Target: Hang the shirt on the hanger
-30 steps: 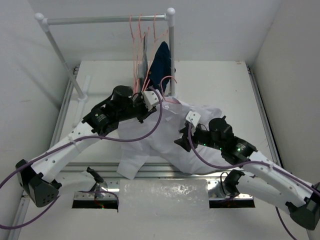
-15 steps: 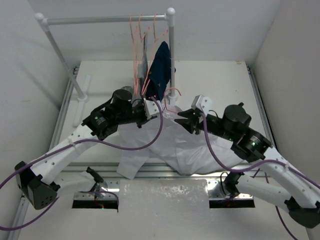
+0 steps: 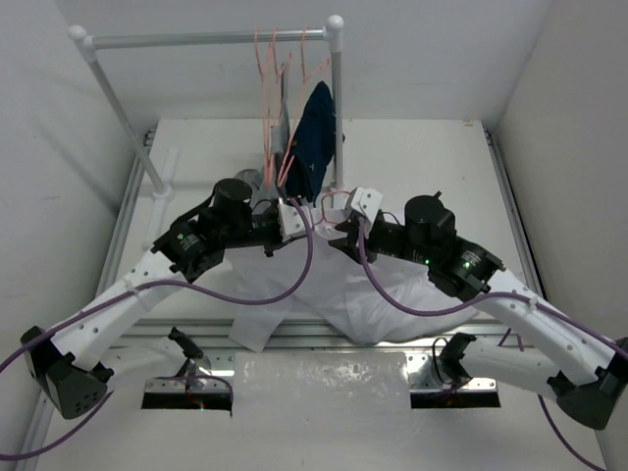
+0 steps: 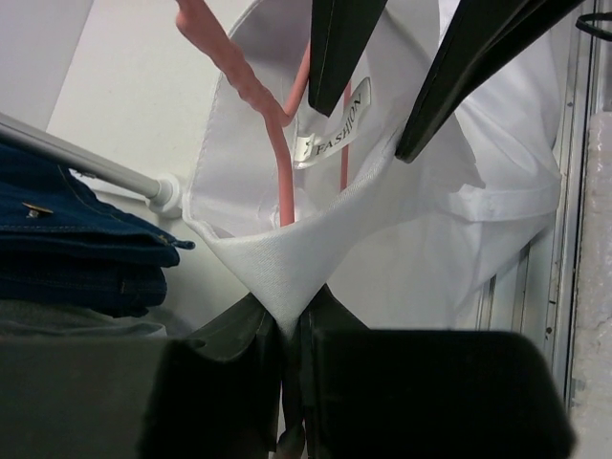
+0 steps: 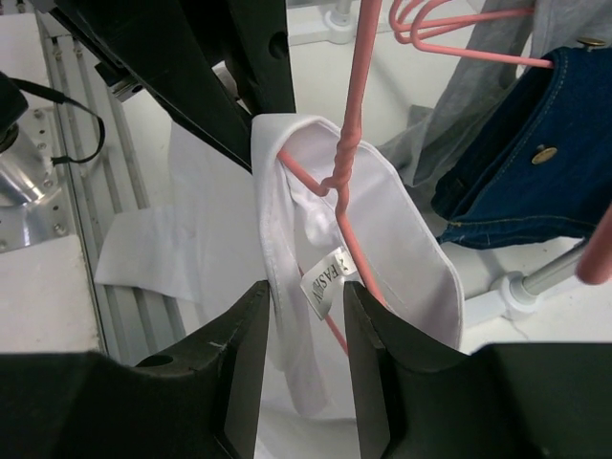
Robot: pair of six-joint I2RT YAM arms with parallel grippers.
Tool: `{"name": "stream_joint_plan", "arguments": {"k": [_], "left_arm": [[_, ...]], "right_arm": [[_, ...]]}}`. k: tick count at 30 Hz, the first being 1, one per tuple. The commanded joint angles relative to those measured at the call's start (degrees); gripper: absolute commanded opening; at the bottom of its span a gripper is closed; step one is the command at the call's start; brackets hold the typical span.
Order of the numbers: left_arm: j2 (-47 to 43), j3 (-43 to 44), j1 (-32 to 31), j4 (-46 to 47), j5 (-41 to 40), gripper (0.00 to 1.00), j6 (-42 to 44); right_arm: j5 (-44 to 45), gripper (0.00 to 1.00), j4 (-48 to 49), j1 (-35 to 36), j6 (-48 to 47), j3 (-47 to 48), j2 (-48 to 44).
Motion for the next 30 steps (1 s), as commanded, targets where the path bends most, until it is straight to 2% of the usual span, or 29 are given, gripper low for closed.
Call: {"name": "stream_joint_plan", "arguments": {"k": [1,6,9,17,24,27,28,30], "left_arm": [[-1.8,-0.6,0.4,1.1,2.2,0.00,1.9],[-1.8,-0.8,0.4,0.9,2.4,0.00,1.9],[-1.8,-0.3,0.4,0.6,3.1,0.00,2.3],[-2.0,0.5,0.4,0.0,4.7,0.00,1.9],[-2.5,0.6,0.4,0.0,6.9,0.00,1.6],[-2.5,1.0,0.4,-0.4,7.9,0.00,1.6],[-2.5,1.2,0.4,-0.7,8.1,0.00,1.9],[-2.5,1.4,0.4,-2.5,8.8,0.00,3.0]], "right_arm": [[-2.2,0.38,2.7,-0.1,-1.8,2.3,-0.7],[-0.9,0.40,3.1,-0.1,-3.1,0.7,-6.7],[0.3,0.44,3.7,-0.1,-3.5,0.1,-7.4],[-2.1,0.46,2.8,-0.1,-4.3,0.6,-1.6],[-1.4,0.43,3.9,0.0,-4.3,0.2,1.9],[-1.8,0.18,4.4,-0.1,-4.2,0.0,2.7],[-1.1,0.00,4.5,-0.1,-4.2,-0.1,2.8],[0.1,0.00,3.9,-0.1,-5.0,-0.3,1.9]]}}
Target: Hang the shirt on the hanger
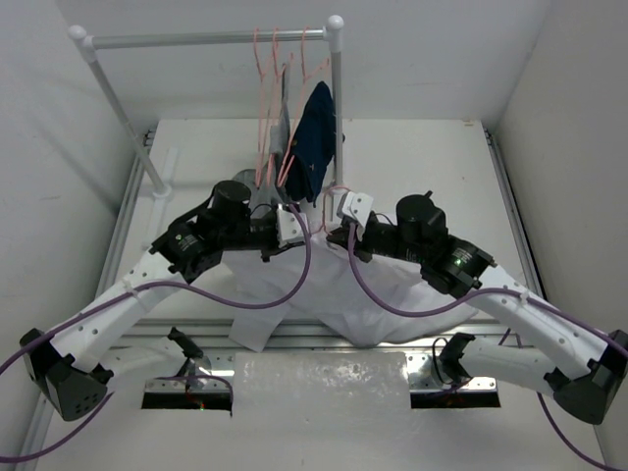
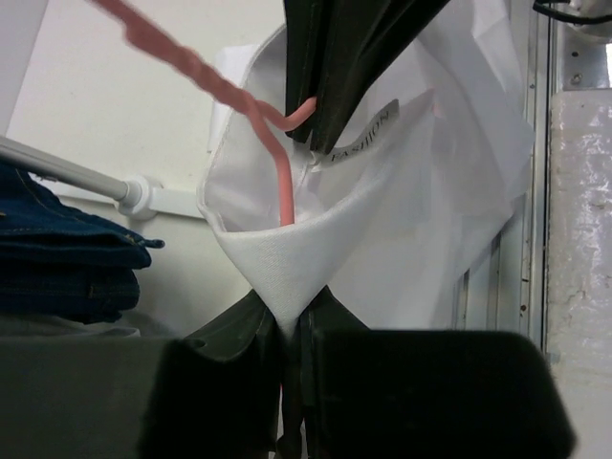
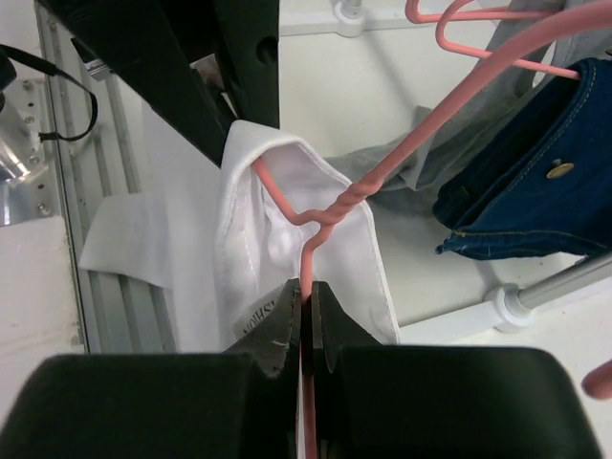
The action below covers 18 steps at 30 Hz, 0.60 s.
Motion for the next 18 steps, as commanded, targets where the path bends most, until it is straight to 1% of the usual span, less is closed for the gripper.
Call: {"name": "stream_joint_plan", "arguments": {"k": [1,2,5,8,9,10,13,14,15,17,18], "left_arm": [[-1.7,2.6,-0.1,-0.5,4.6,0.01,2.8],[-1.7,2.6,0.0,-1.0,3.9,0.10,3.2],[-1.9,2.5,0.6,-4.0,3.2,0.25,6.3],[-2.0,2.3,2.1,-4.6,1.8,0.29,8.6],[-1.9,2.4,2.7,-5.1,2.0,0.31,9.3],[-1.6,2.7,3.9,-6.0,2.6,0.35,10.5],[-1.0,3.7,6.5,-7.2,4.4,0.37,11.2],[-0.4,4.2,6.8,-8.2,5.7,0.35,11.5],[-0.1,4.7,7.3,-8.4,5.9,0.28,11.9],[0.4,5.1,7.5,-9.2,5.7,0.06,12.6],[0.4,5.4,7.9,-9.5,5.7,0.05,12.9]], "right_arm": [[3.2,0.00,2.9,-0.3,-1.1,-0.4,-1.2],[3.7,0.00,3.0,-0.3,-1.5,-1.0,-2.2],[4.3,0.00,3.0,-0.3,-2.7,-2.6,-7.2],[5.3,0.00,2.0,-0.4,-3.3,-3.9,-11.2],[5.5,0.00,1.9,-0.4,-3.4,-4.3,-12.9],[5.8,0.00,1.4,-0.3,-3.8,-5.0,-13.6],[5.2,0.00,0.8,-0.3,-4.2,-5.7,-14.9],[4.6,0.00,0.2,-0.3,-4.3,-5.5,-14.8],[3.9,0.00,-0.1,-0.3,-4.5,-5.1,-14.7],[3.7,0.00,-0.9,-0.3,-4.6,-4.6,-14.1],[4.1,0.00,-1.1,-0.3,-4.9,-4.4,-14.0]]}}
